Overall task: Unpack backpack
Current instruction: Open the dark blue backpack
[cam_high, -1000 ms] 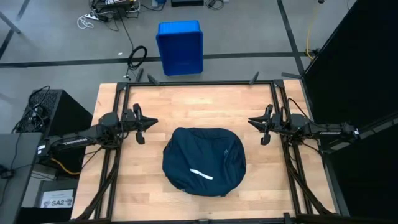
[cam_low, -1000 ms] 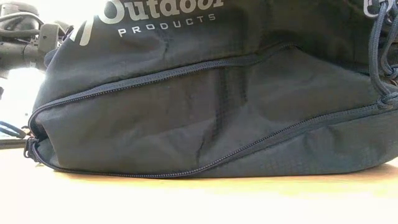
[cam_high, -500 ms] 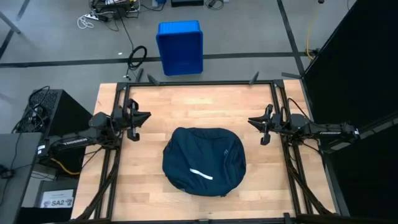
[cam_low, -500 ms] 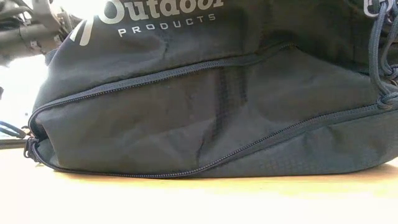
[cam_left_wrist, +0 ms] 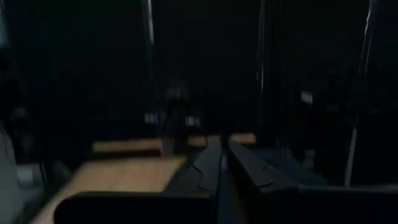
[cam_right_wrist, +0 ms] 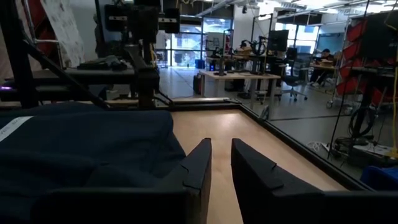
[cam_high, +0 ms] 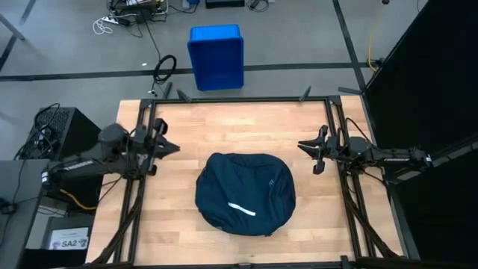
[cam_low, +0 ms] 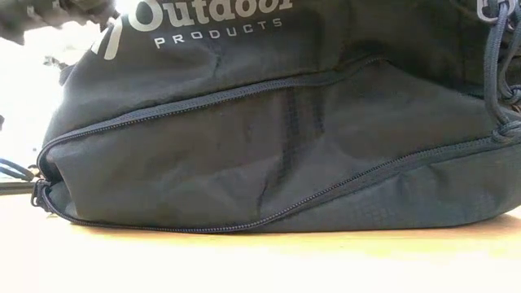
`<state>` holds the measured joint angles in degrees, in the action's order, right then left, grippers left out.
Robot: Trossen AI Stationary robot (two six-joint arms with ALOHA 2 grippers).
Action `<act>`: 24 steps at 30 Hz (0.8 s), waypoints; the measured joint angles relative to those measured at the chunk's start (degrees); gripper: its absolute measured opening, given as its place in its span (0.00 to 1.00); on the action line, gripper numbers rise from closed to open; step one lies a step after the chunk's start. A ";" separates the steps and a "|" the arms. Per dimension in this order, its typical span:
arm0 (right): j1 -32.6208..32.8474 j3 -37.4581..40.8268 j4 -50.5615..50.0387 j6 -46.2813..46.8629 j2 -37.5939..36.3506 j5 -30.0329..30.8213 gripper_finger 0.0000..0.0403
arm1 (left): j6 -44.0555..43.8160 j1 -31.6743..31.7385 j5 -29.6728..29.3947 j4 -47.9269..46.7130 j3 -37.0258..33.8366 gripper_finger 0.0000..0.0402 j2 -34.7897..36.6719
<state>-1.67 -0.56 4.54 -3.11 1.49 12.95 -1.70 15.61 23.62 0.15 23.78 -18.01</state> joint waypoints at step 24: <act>-0.01 0.00 0.08 0.00 -0.02 0.00 0.09 | 21.17 -32.58 -17.24 -24.61 33.06 0.25 -56.08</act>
<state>-1.68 -0.56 4.62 -3.11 1.48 12.95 19.47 -16.97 6.38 -24.45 56.84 -74.09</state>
